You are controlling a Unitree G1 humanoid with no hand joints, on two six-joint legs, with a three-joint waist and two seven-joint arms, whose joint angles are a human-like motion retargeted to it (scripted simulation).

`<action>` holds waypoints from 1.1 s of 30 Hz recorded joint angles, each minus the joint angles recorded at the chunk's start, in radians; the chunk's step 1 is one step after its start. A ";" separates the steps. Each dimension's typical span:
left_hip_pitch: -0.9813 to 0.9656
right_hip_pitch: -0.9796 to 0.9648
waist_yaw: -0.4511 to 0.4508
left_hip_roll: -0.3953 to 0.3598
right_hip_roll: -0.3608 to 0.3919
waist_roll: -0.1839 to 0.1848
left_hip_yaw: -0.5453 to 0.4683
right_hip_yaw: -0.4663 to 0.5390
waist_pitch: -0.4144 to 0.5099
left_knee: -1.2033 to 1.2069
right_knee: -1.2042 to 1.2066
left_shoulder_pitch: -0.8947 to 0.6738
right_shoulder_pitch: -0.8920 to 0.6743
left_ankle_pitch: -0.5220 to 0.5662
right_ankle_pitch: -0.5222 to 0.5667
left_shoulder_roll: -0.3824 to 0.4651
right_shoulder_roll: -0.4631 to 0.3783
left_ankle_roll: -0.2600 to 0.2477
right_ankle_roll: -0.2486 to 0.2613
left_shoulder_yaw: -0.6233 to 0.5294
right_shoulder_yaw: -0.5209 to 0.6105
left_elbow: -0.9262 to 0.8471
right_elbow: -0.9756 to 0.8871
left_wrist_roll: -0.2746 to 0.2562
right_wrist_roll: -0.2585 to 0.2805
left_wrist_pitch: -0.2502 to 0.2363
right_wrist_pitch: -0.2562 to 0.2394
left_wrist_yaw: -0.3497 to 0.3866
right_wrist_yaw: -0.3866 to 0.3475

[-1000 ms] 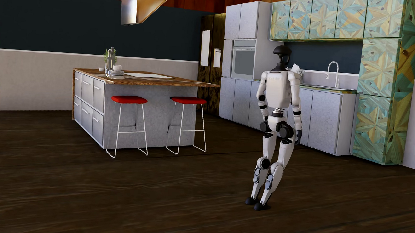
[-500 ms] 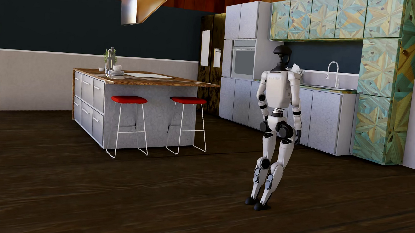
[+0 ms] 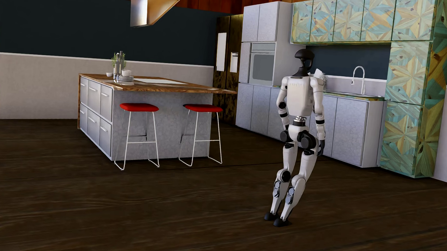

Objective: Wait

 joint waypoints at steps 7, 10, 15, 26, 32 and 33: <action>0.000 0.001 -0.001 -0.001 -0.002 -0.002 0.000 0.000 -0.004 0.001 -0.001 -0.001 0.003 0.001 0.001 0.000 0.002 0.000 0.000 0.002 -0.008 0.003 0.001 0.000 0.000 0.000 0.000 0.000 0.000; 0.005 0.008 -0.002 0.000 -0.001 0.000 0.000 0.000 -0.007 0.001 -0.004 -0.001 0.003 0.002 0.000 0.000 0.000 0.000 0.000 0.001 -0.004 0.002 0.001 0.000 0.000 0.000 0.000 0.000 0.000; 0.011 0.010 -0.001 0.004 0.002 0.006 0.000 0.000 -0.018 -0.003 -0.001 0.007 0.004 0.003 -0.002 -0.002 0.003 0.000 0.000 0.013 -0.010 -0.004 0.006 0.000 0.000 0.000 0.000 0.000 0.000; -0.001 0.004 -0.012 0.004 0.005 0.016 0.000 0.000 -0.029 -0.001 -0.012 0.010 0.011 0.008 0.006 -0.003 -0.004 0.000 0.000 -0.006 -0.017 0.005 0.018 0.000 0.000 0.000 0.000 0.000 0.000; -0.002 0.001 -0.011 0.007 0.003 0.017 0.000 0.000 -0.021 0.000 -0.005 0.008 0.014 0.012 0.000 -0.001 -0.005 0.000 0.000 -0.016 -0.021 0.003 0.012 0.000 0.000 0.000 0.000 0.000 0.000; -0.006 -0.003 -0.011 0.005 0.001 0.015 0.000 0.000 -0.023 0.000 -0.004 0.008 0.013 0.012 -0.001 0.000 -0.004 0.000 0.000 -0.016 -0.019 0.003 0.013 0.000 0.000 0.000 0.000 0.000 0.000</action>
